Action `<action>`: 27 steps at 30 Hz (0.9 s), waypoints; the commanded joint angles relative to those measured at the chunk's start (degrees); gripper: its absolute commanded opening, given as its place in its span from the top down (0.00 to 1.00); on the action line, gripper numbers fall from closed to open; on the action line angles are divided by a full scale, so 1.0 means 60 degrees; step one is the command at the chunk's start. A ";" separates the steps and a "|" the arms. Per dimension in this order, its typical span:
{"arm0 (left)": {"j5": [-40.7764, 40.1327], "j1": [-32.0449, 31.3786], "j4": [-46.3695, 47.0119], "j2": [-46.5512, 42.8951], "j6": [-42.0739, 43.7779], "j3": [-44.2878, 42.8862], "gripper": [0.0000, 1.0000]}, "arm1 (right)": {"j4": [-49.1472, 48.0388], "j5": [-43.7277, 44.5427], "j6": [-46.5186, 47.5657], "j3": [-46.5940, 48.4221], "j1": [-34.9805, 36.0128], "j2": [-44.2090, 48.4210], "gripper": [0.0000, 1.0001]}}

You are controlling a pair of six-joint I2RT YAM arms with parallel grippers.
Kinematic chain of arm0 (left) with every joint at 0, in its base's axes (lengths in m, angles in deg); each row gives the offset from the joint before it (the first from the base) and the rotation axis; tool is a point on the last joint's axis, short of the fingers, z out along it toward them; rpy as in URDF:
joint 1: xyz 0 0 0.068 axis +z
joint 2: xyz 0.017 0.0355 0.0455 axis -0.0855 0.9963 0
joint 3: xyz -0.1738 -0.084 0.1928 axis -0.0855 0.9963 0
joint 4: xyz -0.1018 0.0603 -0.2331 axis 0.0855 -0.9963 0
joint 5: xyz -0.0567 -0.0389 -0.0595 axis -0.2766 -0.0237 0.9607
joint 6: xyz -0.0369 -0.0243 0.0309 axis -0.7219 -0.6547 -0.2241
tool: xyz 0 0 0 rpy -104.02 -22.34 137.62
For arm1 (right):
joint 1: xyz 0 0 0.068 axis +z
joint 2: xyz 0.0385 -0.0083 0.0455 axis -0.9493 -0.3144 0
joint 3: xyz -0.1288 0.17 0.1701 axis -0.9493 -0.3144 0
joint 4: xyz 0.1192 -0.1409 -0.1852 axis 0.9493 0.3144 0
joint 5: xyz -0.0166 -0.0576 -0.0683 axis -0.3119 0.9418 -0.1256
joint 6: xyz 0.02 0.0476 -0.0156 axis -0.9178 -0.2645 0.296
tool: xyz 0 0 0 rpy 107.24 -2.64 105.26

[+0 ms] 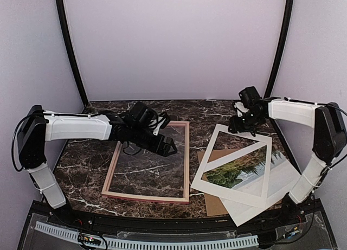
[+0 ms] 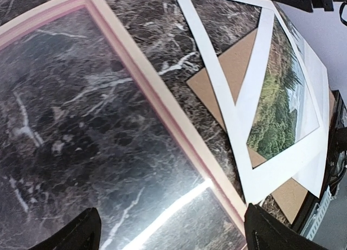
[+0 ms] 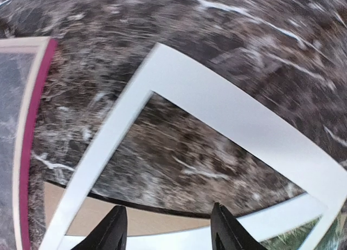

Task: Put the photo into the frame
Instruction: Adjust the mat board at the center of the board, then pick up the mat board from the center of the board.

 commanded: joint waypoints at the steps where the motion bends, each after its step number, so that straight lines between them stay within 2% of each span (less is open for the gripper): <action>1: 0.0131 -0.0806 0.0291 0.0612 0.0146 -0.0682 0.05 | 0.0694 0.1673 -0.2178 -0.1666 -0.0740 0.1128 0.46; 7: 0.0305 -0.1793 0.0085 0.1997 0.0351 -0.2357 0.05 | 0.0320 0.1863 -0.3314 -0.3918 -0.2109 0.3687 0.41; 11: 0.0490 -0.2226 -0.0216 0.3008 0.0482 -0.3436 0.07 | 0.0056 0.1468 -0.3587 -0.4819 -0.3066 0.4491 0.39; 16: 0.0593 -0.2388 -0.0550 0.4073 0.0307 -0.4326 0.09 | -0.0399 0.0825 -0.3504 -0.5321 -0.4014 0.4378 0.37; 22: 0.0122 -0.2397 -0.1040 0.4947 0.0181 -0.5242 0.10 | -0.0931 0.0369 -0.3392 -0.5664 -0.4341 0.3950 0.36; 27: -0.0021 -0.2405 -0.1212 0.5302 0.0088 -0.5422 0.12 | -0.1277 0.0109 -0.3300 -0.5940 -0.4520 0.3847 0.37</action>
